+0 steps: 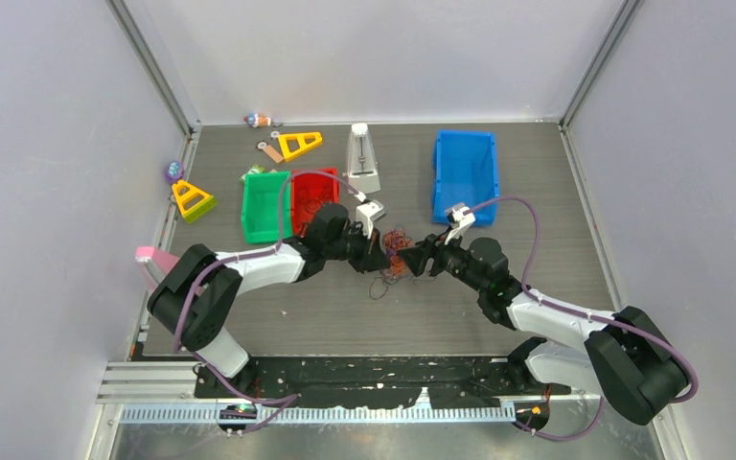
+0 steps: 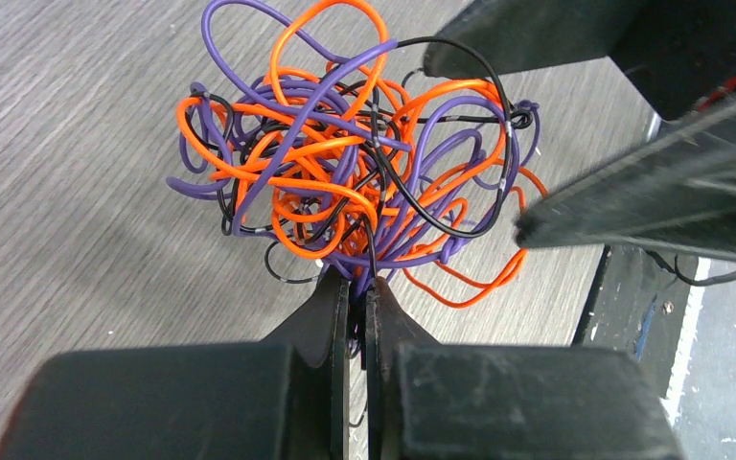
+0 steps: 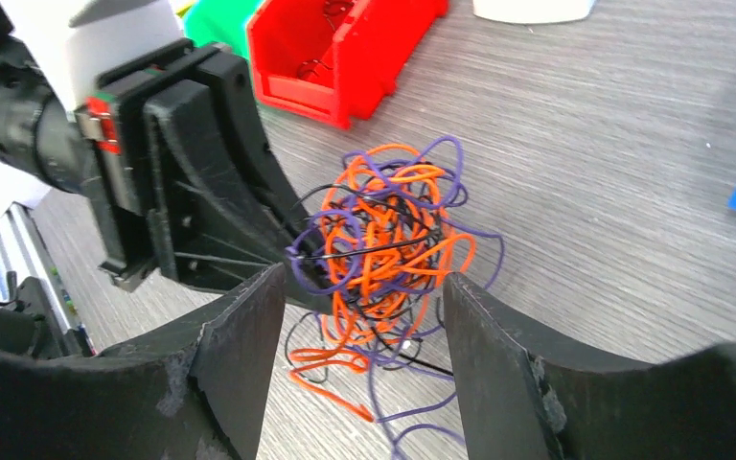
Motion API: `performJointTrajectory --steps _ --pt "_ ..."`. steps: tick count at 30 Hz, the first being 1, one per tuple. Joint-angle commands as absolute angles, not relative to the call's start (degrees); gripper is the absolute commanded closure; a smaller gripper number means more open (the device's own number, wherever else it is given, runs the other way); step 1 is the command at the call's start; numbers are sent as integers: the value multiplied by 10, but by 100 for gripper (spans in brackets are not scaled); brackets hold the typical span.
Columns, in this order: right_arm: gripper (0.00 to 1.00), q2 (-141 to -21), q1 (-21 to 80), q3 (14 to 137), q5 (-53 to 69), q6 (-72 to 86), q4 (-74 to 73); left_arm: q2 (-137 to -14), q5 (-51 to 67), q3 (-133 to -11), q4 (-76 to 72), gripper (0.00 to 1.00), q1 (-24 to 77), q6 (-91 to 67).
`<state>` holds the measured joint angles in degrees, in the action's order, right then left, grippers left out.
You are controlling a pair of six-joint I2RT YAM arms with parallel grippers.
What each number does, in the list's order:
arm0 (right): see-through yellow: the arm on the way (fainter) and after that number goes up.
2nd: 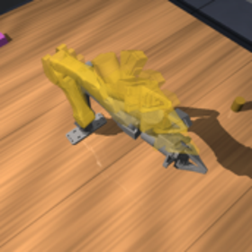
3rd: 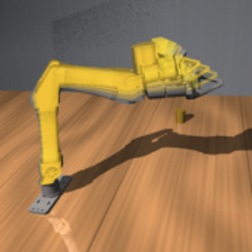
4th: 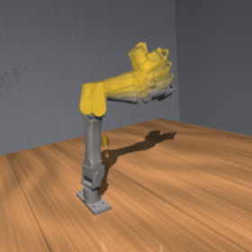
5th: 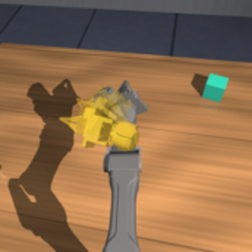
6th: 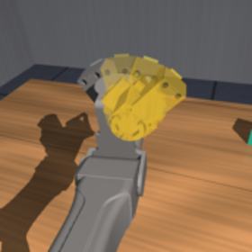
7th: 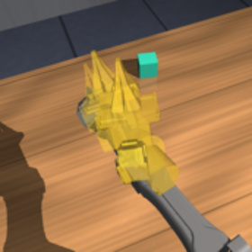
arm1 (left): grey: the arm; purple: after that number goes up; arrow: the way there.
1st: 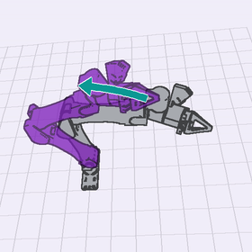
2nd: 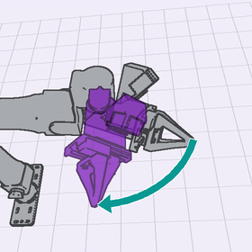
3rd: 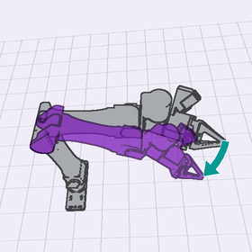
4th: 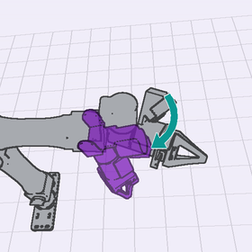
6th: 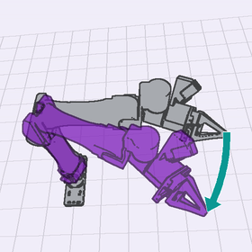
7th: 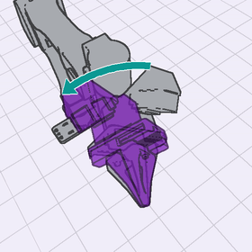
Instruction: Untangle the cables
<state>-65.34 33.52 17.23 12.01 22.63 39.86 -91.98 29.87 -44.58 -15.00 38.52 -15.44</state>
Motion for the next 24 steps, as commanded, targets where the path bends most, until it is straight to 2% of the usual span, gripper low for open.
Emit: performJointTrajectory --steps 1,4,8,10,13,15,21,24 --pt "34 -652 335 191 78 220 380 -910 345 -468 -157 100 391 -125" --pt "38 -656 335 193 82 220 379 -912 348 -478 -135 100 402 -104" --pt "50 -655 334 190 90 221 391 -922 336 -499 -92 100 418 -77" --pt "60 -653 335 190 83 221 388 -927 324 -507 -74 100 425 -63" --pt "86 -640 335 190 36 224 365 -925 275 -514 -53 100 431 -57" --pt "94 -623 335 190 -45 231 329 -922 214 -516 -34 100 431 -57" --pt "95 -557 335 179 -308 289 210 -905 35 -510 -2 100 429 -72" --pt "95 -540 334 173 -379 323 178 -899 -47 -505 18 100 424 -85"
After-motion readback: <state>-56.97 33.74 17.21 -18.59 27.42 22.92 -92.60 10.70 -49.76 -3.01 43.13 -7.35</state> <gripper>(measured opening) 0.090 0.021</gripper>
